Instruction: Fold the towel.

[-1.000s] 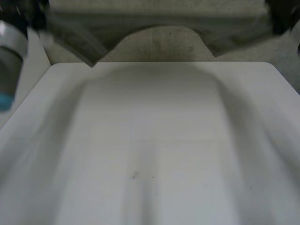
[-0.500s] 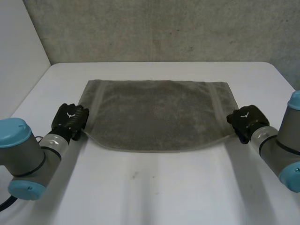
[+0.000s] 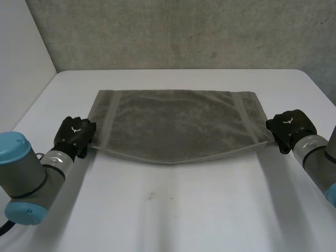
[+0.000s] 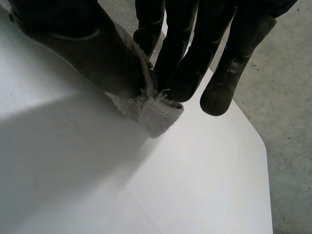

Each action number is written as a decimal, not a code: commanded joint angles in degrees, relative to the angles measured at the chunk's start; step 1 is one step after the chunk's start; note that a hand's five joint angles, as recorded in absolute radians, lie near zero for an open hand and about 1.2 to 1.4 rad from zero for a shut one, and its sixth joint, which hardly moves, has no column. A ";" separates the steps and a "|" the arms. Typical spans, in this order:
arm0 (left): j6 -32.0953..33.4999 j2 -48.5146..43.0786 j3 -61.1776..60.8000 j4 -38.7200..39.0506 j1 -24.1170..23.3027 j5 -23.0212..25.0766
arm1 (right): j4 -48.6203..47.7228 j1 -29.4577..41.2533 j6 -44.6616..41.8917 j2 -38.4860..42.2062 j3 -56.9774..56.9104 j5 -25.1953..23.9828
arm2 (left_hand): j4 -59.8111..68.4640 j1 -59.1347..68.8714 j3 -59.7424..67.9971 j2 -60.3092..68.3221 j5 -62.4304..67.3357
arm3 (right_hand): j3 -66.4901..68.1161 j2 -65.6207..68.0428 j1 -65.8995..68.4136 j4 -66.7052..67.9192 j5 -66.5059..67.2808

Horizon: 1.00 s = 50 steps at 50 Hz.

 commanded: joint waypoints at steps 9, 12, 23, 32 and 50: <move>4.14 13.47 -9.15 -5.96 1.66 0.03 | 6.34 -0.37 -3.73 -6.27 1.07 -0.01 | 14.68 15.37 14.73 14.67 15.22 | 2.65 3.44 3.41 3.44 2.42; 6.69 18.31 -13.19 -10.53 1.84 0.30 | 13.90 -0.89 -7.95 -8.56 1.86 -0.36 | 14.68 15.37 14.73 14.67 15.22 | 2.65 3.44 3.41 3.44 2.42; 13.54 39.49 -26.20 -24.94 8.43 6.10 | 31.21 -9.07 -27.63 -19.72 9.60 -2.38 | 14.68 15.37 14.73 14.67 15.22 | 2.65 3.44 3.41 3.44 2.42; 11.88 32.16 -16.83 -19.87 8.70 12.08 | 25.86 -9.95 -20.88 -11.50 0.04 -9.15 | 14.68 15.37 14.73 14.67 15.22 | 2.65 3.44 3.41 3.44 2.42; 9.32 -15.27 36.20 -15.89 -2.56 -3.22 | 8.36 1.48 -17.53 19.74 -33.73 -0.18 | 14.68 15.37 14.73 14.67 15.22 | 2.65 3.44 3.41 3.44 2.42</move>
